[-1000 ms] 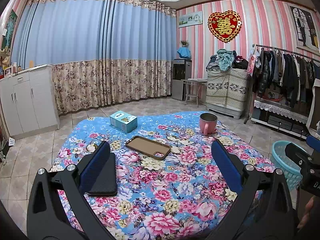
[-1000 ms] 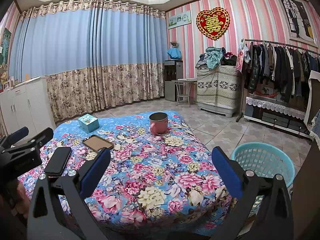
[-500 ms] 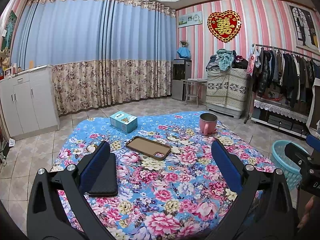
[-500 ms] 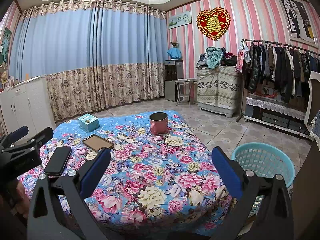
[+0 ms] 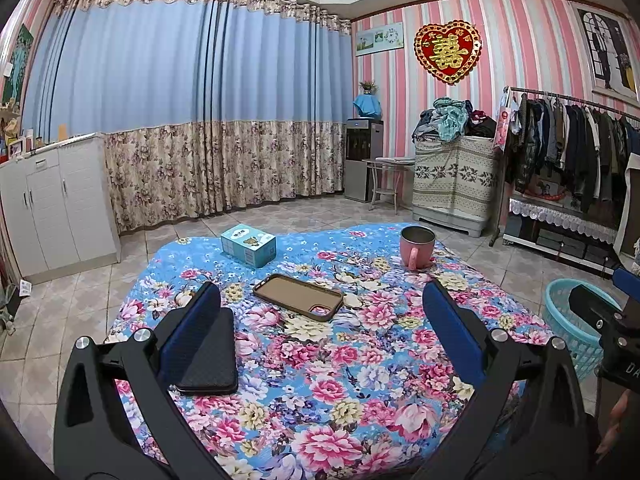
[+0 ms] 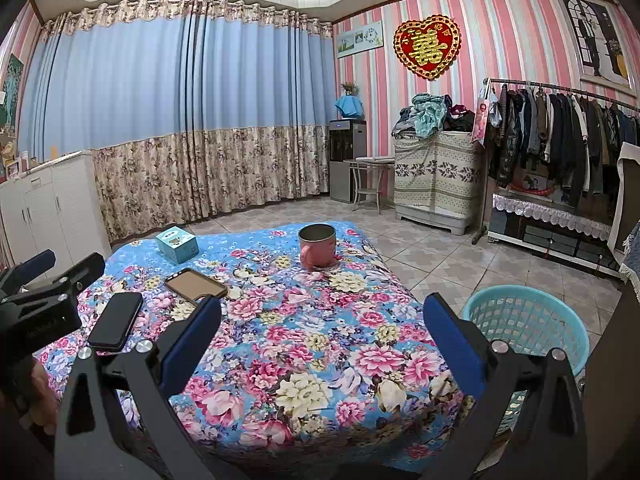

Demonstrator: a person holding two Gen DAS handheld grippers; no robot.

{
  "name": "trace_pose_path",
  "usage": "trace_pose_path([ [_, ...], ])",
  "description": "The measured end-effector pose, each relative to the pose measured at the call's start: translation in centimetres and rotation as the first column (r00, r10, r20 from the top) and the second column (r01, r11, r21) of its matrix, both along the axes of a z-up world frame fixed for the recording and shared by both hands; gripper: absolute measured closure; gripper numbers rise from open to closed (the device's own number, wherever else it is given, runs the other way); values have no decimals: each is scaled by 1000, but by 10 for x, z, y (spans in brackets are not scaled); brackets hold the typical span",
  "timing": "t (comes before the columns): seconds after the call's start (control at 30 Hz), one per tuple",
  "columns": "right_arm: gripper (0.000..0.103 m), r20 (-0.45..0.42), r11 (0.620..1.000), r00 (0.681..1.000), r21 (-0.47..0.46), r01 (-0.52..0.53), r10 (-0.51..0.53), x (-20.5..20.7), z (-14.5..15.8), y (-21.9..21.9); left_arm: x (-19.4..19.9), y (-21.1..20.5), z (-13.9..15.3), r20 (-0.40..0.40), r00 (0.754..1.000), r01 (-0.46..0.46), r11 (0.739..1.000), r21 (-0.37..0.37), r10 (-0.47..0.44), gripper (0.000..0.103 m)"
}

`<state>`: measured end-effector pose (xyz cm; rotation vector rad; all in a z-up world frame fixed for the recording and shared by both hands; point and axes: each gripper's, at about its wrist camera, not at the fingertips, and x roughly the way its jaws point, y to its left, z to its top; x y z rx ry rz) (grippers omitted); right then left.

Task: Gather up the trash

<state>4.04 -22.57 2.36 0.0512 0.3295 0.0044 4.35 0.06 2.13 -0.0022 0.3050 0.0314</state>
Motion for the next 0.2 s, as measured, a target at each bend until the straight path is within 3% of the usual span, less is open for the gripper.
trace_pose_path([
  [0.2,4,-1,1000,1000,1,1,-1,0,-1,0,0,2,0,-3,1000,6,1000,2,-6,5],
])
